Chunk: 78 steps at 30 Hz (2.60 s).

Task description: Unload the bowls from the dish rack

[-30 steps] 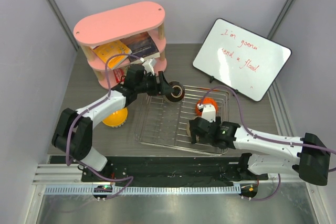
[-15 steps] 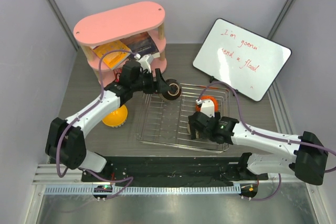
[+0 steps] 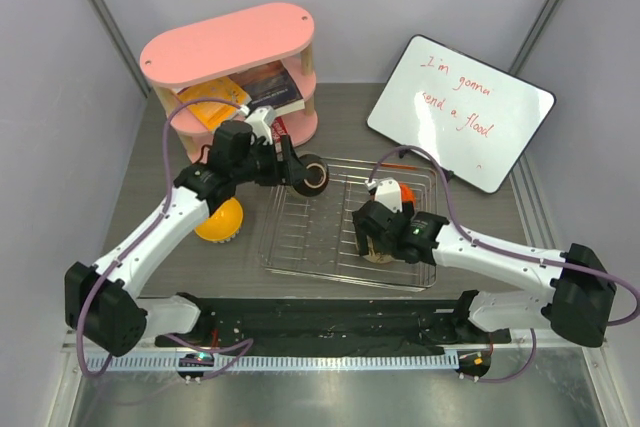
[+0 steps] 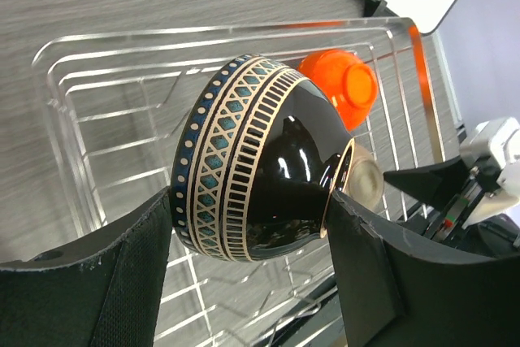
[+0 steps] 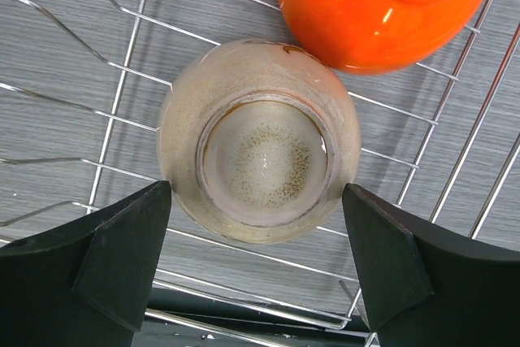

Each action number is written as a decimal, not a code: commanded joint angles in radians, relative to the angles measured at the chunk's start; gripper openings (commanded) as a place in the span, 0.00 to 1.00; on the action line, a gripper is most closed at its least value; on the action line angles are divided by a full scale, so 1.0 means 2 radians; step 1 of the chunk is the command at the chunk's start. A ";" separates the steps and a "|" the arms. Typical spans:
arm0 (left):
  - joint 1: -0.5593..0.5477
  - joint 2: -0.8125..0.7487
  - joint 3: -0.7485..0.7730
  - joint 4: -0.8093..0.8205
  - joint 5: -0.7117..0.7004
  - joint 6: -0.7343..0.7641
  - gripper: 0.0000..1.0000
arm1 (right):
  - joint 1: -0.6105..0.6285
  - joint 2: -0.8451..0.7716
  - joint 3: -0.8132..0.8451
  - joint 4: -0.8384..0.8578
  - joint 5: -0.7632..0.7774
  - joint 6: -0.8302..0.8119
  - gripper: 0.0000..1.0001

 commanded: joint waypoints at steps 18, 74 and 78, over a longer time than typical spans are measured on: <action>0.002 -0.136 0.048 -0.303 -0.348 0.054 0.00 | -0.006 -0.093 0.046 -0.063 0.013 0.004 0.93; -0.102 0.160 0.084 -0.475 -0.678 -0.063 0.42 | -0.011 -0.153 -0.003 -0.072 -0.002 0.028 0.95; -0.106 0.172 0.073 -0.486 -0.682 -0.075 0.43 | -0.012 -0.156 -0.003 -0.072 -0.002 0.027 0.95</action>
